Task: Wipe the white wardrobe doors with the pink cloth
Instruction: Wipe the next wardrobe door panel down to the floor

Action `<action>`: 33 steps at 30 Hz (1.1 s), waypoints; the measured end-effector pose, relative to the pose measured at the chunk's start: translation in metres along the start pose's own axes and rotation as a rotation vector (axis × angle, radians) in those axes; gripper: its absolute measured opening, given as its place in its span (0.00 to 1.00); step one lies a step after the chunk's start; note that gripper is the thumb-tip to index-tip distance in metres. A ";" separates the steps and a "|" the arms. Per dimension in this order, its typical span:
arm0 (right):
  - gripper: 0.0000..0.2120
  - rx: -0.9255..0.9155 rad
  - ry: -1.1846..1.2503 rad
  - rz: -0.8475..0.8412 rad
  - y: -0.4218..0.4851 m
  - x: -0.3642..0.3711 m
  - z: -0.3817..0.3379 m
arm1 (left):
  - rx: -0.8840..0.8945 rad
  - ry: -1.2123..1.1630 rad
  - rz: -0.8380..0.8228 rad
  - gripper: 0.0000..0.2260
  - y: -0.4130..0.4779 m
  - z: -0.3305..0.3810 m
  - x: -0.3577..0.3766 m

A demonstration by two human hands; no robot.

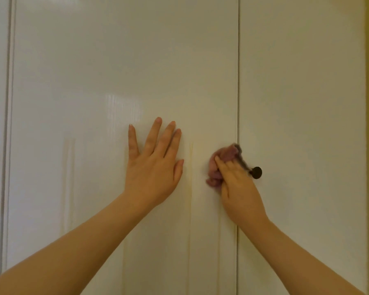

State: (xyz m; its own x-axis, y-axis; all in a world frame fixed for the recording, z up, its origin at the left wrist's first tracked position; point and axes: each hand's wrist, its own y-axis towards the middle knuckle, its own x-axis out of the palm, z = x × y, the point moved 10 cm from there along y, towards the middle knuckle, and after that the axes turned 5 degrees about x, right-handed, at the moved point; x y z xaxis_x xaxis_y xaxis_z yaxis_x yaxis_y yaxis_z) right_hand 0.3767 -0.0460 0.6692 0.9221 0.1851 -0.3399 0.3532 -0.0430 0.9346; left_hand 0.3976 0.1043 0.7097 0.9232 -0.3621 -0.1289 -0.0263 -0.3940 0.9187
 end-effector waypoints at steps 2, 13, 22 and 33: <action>0.25 0.046 0.024 0.002 0.029 -0.009 0.002 | 0.022 0.020 0.027 0.26 0.002 -0.001 -0.007; 0.26 0.017 0.086 0.073 0.028 -0.009 -0.013 | 0.032 0.001 -0.002 0.24 -0.025 -0.007 -0.001; 0.25 -0.028 0.060 0.072 -0.018 0.011 -0.024 | 0.005 -0.011 0.029 0.24 -0.031 -0.019 -0.005; 0.24 -0.135 0.037 0.087 -0.046 0.035 -0.062 | 0.025 0.007 0.055 0.23 -0.037 -0.040 -0.016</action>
State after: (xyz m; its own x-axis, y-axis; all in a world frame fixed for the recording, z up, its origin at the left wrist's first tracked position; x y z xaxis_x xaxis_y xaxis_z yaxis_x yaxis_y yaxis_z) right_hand 0.3832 0.0233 0.6209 0.9408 0.2229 -0.2554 0.2455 0.0713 0.9668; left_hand 0.3990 0.1584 0.6923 0.9228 -0.3779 -0.0753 -0.0869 -0.3946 0.9147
